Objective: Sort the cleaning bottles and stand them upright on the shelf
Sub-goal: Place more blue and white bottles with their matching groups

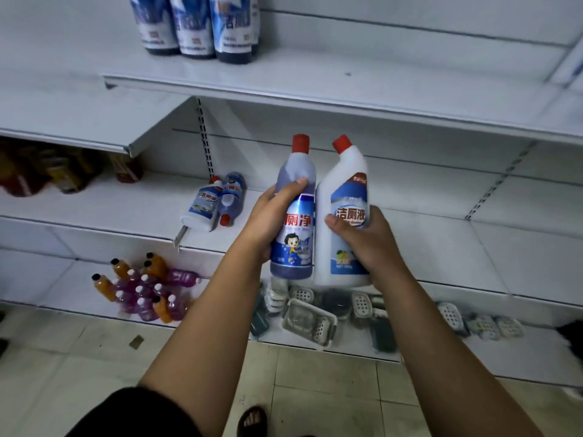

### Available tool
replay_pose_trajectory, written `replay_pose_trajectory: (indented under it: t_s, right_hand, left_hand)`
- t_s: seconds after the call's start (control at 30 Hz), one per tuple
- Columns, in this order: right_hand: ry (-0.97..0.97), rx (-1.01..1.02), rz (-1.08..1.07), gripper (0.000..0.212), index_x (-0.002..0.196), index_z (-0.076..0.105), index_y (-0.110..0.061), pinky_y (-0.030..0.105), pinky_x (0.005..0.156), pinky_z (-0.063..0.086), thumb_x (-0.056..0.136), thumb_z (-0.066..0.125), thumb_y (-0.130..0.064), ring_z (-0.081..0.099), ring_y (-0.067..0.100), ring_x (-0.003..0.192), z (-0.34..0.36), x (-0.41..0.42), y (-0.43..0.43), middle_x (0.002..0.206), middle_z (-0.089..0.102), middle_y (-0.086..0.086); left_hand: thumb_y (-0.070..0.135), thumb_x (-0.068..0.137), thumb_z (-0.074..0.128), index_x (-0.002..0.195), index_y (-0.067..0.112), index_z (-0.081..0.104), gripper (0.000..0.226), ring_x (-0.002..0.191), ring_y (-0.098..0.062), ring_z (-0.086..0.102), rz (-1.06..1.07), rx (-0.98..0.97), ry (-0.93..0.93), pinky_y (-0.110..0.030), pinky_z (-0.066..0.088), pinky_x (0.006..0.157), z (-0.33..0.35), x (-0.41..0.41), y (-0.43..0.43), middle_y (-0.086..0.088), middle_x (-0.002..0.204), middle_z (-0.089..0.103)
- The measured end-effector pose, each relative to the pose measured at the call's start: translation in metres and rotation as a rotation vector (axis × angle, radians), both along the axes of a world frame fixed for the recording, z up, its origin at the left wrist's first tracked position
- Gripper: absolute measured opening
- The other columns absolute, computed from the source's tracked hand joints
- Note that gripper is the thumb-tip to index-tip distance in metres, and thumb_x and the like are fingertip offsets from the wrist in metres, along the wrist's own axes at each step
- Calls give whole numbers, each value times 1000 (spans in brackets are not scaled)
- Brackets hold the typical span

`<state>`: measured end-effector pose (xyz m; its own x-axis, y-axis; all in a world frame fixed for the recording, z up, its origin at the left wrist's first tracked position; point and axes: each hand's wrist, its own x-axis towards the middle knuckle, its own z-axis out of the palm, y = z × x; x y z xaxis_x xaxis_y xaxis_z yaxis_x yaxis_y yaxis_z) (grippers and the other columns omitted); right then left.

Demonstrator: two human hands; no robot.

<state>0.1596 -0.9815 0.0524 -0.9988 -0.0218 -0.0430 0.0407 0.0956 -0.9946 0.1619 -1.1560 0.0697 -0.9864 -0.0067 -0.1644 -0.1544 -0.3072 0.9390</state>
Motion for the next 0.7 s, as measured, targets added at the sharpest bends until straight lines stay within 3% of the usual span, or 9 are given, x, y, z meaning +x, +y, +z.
replay_pose_trajectory:
  t_s: [0.3, 0.43, 0.57, 0.7]
  right_hand:
    - [168, -93, -21, 55, 113, 56, -13, 38, 71, 60, 70, 86, -28, 74, 19, 84, 69, 75, 77, 100, 74, 2]
    - [230, -117, -34, 61, 113, 56, -12, 33, 66, 58, 63, 86, -32, 74, 18, 83, 95, 93, 104, 99, 75, 2]
    - [288, -143, -57, 69, 115, 57, -10, 37, 69, 60, 58, 85, -37, 74, 22, 84, 115, 96, 121, 100, 75, 4]
    - [352, -151, -76, 73, 115, 57, -9, 36, 68, 59, 54, 85, -39, 74, 22, 83, 131, 92, 129, 99, 75, 4]
  left_hand:
    - [37, 91, 65, 114, 7, 64, 38, 72, -27, 71, -4, 25, 151, -34, 59, 66, 64, 73, 80, -15, 90, 75]
    - [42, 88, 67, 124, 3, 60, 53, 77, -31, 70, -16, 63, 189, -37, 60, 69, 85, 83, 108, -21, 100, 73]
    - [45, 80, 69, 127, -2, 56, 68, 67, -26, 70, -59, 76, 265, -33, 58, 62, 107, 85, 122, -15, 87, 72]
    - [48, 76, 68, 123, 0, 58, 68, 66, -25, 69, -85, 75, 330, -34, 57, 63, 128, 78, 130, -13, 83, 71]
